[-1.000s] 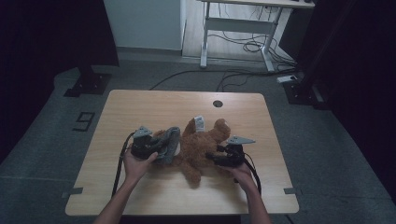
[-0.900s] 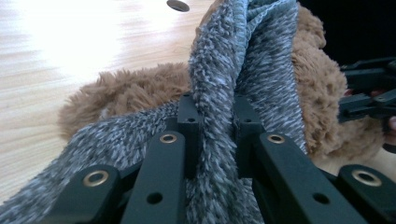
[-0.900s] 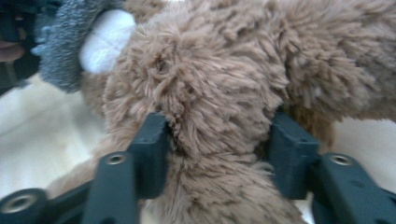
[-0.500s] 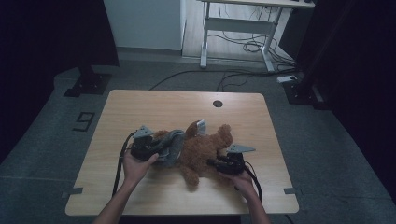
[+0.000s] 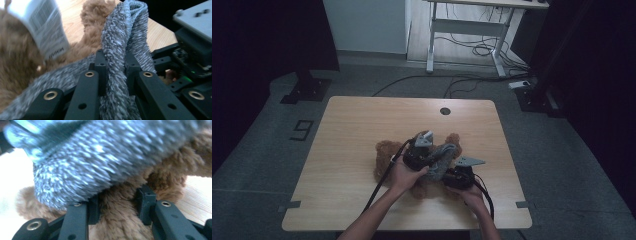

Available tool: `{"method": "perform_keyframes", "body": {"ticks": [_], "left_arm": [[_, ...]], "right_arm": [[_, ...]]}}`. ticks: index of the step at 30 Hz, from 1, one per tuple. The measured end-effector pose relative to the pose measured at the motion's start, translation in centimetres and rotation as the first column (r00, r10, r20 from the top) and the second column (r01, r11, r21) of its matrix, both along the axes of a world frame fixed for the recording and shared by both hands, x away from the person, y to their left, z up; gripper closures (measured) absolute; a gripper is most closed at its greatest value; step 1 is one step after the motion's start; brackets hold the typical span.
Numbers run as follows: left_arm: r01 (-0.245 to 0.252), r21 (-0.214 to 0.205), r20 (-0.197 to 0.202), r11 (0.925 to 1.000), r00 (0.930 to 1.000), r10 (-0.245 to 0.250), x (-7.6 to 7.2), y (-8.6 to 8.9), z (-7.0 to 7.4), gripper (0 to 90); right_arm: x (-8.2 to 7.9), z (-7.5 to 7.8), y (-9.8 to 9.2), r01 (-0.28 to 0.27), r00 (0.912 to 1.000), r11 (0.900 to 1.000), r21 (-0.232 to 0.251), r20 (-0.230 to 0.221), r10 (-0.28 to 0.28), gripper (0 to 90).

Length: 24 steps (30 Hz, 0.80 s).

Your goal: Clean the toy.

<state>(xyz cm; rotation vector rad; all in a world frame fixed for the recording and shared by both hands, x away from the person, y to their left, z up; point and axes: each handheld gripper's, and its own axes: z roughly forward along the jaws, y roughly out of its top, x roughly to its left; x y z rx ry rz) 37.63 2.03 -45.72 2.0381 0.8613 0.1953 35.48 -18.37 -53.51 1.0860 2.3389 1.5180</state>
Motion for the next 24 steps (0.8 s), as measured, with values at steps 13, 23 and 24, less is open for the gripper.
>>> {"method": "perform_keyframes", "body": {"ticks": [13, 23, 24], "left_arm": [[-0.136, 0.024, 0.028, 0.9905, 0.9905, 0.135, -0.4, 7.2, 0.8, 77.9], [-0.196, 0.008, 0.082, 0.9805, 0.9774, 0.195, -1.2, 11.2, 1.9, 77.7], [-0.208, 0.005, 0.082, 0.9781, 0.9749, 0.207, -1.2, 11.6, 2.0, 77.7]], "right_arm": [[-0.4, -0.1, 0.0, 0.009, 0.9999, 1.0, -0.003, 0.01, -0.009, 62.0], [-0.5, -0.3, 0.1, 0.01, 0.9999, 0.9999, -0.004, 0.007, -0.01, 62.0], [-0.5, -0.3, 0.1, 0.01, 0.9999, 0.9999, -0.004, 0.006, -0.01, 62.0]]}}
